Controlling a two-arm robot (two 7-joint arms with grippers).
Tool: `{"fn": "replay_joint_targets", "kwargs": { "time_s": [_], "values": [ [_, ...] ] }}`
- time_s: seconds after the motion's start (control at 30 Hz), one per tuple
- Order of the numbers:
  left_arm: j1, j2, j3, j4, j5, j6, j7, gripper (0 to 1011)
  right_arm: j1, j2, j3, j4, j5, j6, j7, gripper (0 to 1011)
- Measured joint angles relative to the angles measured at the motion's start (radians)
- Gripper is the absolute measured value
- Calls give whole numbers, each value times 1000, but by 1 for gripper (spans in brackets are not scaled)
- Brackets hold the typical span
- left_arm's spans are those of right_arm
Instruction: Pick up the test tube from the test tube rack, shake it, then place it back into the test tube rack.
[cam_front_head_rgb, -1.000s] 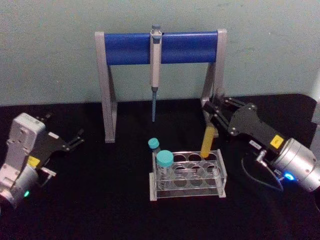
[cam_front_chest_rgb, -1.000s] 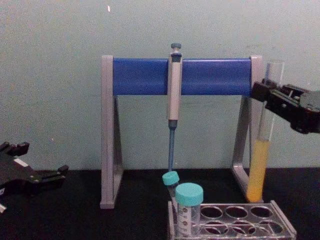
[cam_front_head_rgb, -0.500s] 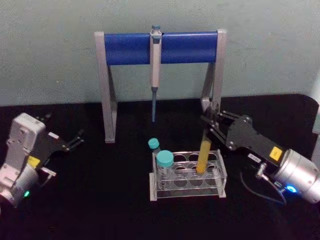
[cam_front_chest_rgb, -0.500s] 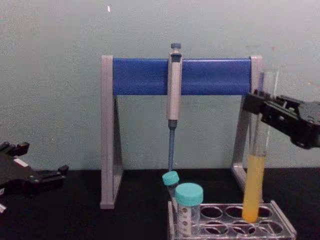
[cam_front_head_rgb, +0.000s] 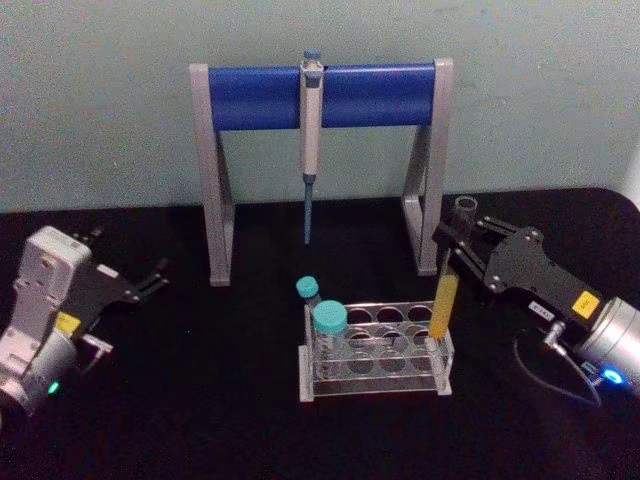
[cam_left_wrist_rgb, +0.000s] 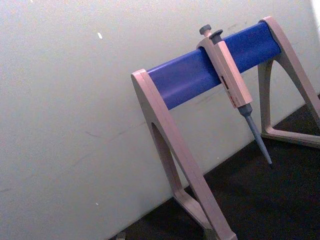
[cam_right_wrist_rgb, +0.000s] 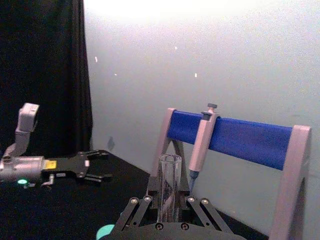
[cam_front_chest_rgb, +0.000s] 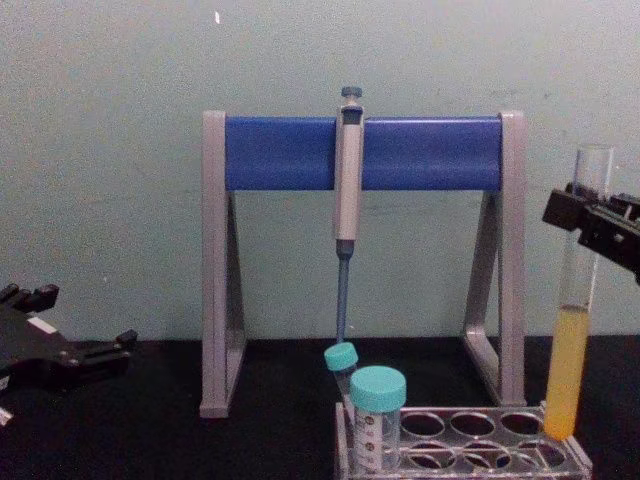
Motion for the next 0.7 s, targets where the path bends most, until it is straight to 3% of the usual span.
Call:
{"fn": "replay_joint_targets", "kwargs": {
  "time_s": [0.33, 0.7],
  "values": [
    [0, 0, 0, 0, 0, 0, 0, 1001, 39, -33, 1, 31, -37, 4, -31, 237],
    [0, 0, 0, 0, 0, 0, 0, 1001, 115, -75, -37, 95, -26, 17, 18, 237]
  ]
}}
